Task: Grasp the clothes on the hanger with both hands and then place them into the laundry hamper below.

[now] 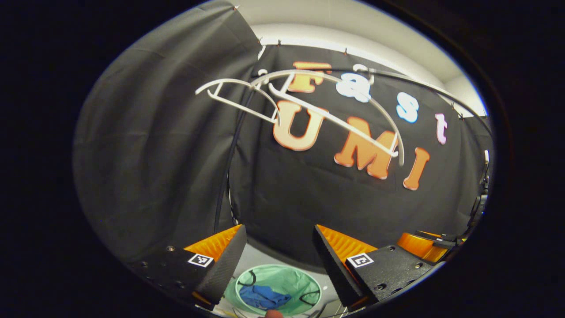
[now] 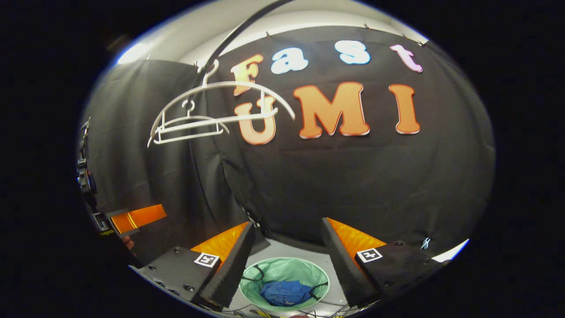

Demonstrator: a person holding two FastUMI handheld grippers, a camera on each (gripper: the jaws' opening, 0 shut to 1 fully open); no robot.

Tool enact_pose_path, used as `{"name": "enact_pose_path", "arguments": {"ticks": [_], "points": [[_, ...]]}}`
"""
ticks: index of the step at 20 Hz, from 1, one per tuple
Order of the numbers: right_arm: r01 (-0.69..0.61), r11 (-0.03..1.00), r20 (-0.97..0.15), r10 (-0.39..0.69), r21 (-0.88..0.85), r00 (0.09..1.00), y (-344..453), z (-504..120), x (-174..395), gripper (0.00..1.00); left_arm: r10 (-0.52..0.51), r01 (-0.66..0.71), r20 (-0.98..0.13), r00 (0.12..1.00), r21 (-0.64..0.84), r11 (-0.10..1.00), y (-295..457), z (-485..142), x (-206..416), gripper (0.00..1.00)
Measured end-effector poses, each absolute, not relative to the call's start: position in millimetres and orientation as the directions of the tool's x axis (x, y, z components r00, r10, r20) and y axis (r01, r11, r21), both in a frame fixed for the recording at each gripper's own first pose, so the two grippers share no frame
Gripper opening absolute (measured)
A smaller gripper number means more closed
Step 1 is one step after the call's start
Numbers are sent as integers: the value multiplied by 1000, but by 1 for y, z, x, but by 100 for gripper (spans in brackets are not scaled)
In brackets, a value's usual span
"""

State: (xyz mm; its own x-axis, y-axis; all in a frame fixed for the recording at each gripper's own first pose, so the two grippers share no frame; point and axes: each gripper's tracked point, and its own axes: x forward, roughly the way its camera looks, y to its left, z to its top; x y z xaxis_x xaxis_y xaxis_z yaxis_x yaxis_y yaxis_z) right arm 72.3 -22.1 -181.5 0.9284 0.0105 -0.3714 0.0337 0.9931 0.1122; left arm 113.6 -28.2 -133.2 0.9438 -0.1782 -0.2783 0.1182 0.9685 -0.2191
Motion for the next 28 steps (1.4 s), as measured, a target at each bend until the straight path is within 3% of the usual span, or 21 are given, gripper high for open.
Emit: {"name": "enact_pose_path", "arguments": {"ticks": [3,4,8,11,16,24,28], "points": [[40,995,-283,-12,93,959,-38,-125,74,98,-131,92,-199,971,-193,977,-14,-88,116,95],[44,995,-257,-20,88,966,-42,-109,72,88,-116,83,-183,976,-181,980,-9,-84,113,95],[52,996,-156,-40,69,987,-53,-67,66,88,-84,70,-100,991,-140,988,0,-43,113,91],[53,997,-107,-47,54,993,-56,-44,59,95,-91,82,-58,994,-151,985,-3,-21,109,92],[90,995,-85,-86,45,993,-60,-34,46,100,-88,90,29,996,-77,993,-4,18,102,91],[92,995,-89,-88,42,992,-54,-35,39,97,-140,143,32,990,-129,981,-13,29,92,95],[97,994,-99,-92,54,991,-56,-40,41,98,-135,138,29,990,-129,982,-11,31,92,92]]}}
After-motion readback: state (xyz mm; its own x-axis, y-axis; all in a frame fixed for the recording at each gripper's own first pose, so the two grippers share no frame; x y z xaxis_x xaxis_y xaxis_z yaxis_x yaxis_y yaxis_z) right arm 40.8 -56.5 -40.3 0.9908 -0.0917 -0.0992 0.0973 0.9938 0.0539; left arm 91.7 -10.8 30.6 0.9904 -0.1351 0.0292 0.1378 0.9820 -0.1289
